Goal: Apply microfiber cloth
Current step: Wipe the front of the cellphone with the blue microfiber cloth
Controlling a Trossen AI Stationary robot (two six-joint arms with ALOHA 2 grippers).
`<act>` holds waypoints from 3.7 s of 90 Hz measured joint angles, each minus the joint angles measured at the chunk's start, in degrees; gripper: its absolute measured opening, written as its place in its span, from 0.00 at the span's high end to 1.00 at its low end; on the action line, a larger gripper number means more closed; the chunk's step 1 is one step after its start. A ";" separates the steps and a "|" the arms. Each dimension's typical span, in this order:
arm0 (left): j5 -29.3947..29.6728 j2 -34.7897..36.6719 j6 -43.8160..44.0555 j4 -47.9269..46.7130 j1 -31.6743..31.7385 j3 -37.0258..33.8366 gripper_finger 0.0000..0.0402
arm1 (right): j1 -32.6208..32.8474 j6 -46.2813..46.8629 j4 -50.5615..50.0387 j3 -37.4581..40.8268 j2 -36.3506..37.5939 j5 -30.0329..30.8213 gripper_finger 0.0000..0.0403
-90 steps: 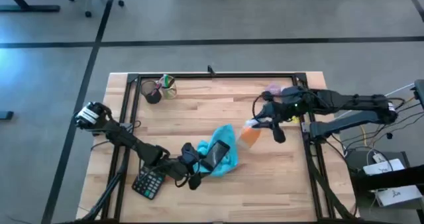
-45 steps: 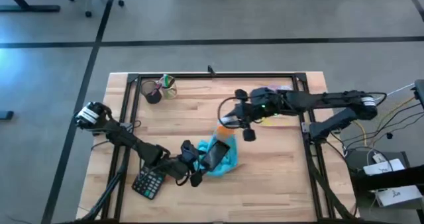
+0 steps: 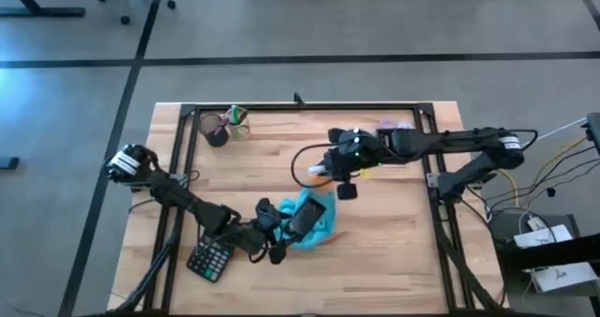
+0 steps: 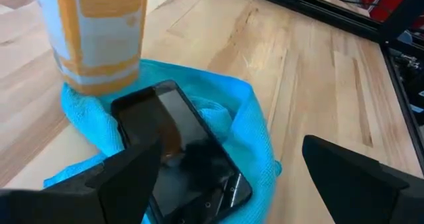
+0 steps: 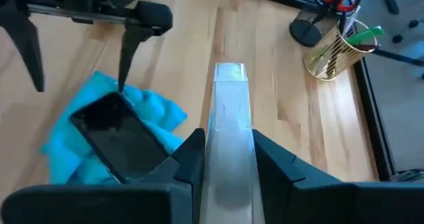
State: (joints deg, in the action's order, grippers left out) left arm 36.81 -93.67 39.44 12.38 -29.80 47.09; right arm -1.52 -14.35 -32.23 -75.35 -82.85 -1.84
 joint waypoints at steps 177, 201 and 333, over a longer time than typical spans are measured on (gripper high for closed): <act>1.58 -0.02 2.05 0.07 0.02 -2.45 0.13 | -19.55 -3.27 -10.63 -0.35 5.04 -2.57 0.83; 1.58 -0.02 3.17 0.05 0.02 -2.68 0.13 | -28.99 -1.48 -13.07 1.18 9.44 -3.32 0.83; 1.75 -0.02 4.52 1.29 1.42 -2.75 0.13 | 6.24 17.88 -31.43 20.21 45.64 -9.36 0.82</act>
State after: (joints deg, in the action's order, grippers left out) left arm 38.57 -93.69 43.97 13.67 -28.38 44.34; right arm 4.72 3.53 -63.67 -55.14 -37.21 -11.20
